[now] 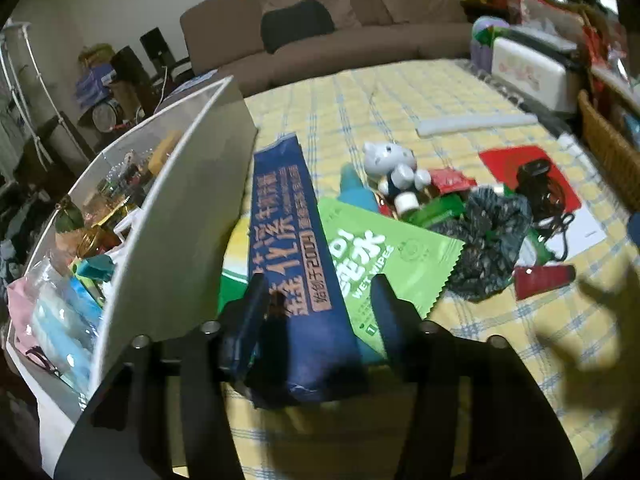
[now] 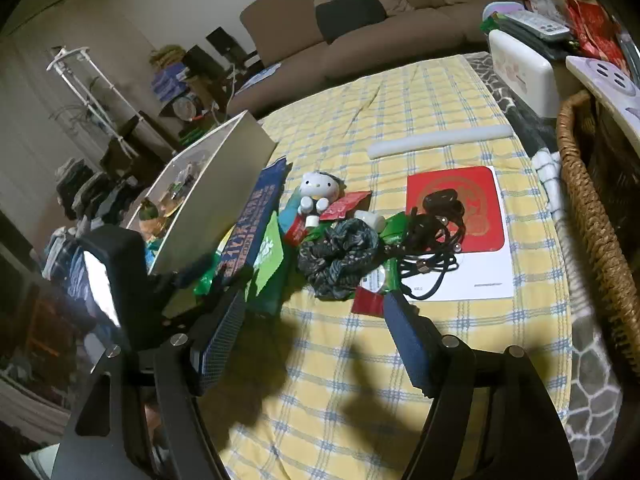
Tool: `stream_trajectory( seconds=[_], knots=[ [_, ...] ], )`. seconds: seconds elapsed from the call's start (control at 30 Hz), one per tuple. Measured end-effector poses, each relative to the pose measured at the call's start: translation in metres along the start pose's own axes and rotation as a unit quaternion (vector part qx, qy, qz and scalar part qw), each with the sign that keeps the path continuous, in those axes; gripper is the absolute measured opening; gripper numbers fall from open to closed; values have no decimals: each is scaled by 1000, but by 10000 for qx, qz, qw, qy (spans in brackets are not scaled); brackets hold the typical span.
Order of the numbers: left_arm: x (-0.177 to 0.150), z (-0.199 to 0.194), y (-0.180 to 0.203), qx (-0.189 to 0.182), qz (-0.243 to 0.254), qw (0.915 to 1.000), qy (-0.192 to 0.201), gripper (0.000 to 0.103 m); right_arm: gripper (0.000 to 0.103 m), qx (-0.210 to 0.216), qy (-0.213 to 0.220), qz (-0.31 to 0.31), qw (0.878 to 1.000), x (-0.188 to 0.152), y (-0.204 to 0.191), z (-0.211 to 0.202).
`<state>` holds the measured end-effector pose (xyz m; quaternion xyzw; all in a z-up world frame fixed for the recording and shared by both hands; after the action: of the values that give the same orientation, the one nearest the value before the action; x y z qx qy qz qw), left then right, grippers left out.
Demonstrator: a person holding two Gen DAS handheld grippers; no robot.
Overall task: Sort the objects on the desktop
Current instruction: 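Grasp the blue HOMMI NOODLES packet by its end with the left tool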
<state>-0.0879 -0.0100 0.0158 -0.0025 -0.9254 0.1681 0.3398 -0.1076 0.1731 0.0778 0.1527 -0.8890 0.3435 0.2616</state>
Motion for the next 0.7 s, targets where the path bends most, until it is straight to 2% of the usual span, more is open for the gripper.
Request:
stream_trajectory(
  seconds=[0.1, 0.2, 0.27, 0.3, 0.4, 0.5, 0.7],
  knots=[
    [1, 3, -3, 253, -165, 9995, 61, 79, 74, 61, 17, 41, 10000, -1, 1, -2],
    [5, 9, -3, 73, -254, 9996, -44, 80, 74, 60, 1, 23, 10000, -2, 1, -2],
    [8, 17, -7, -277, -457, 9983, -232, 80, 74, 79, -27, 19, 10000, -2, 2, -2],
    [8, 23, -12, -538, -682, 9955, -386, 77, 74, 81, -42, 29, 10000, -3, 2, -1],
    [10, 26, -19, -1209, -1080, 9852, -564, 41, 74, 110, -80, 51, 9999, -4, 2, 1],
    [9, 14, -15, -1323, -927, 9859, -447, 15, 74, 149, -106, 59, 9998, -5, 1, 4],
    [-17, -6, -26, -1947, -759, 9760, -618, 11, 74, 336, -82, 122, 9993, -5, -4, 7]
  ],
)
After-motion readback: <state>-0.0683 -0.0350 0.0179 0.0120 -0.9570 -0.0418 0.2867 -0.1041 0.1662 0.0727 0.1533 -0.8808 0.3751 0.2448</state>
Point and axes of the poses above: each gripper's, at about its wrist camera, not at the fingertips, and z roughly the way its jaws point, y to its right, x to its top, the point moved 2 cm from there along z, roughly the way its jaws point, and after that the axes turned 5 degrees about x, right-handed, at the moved point
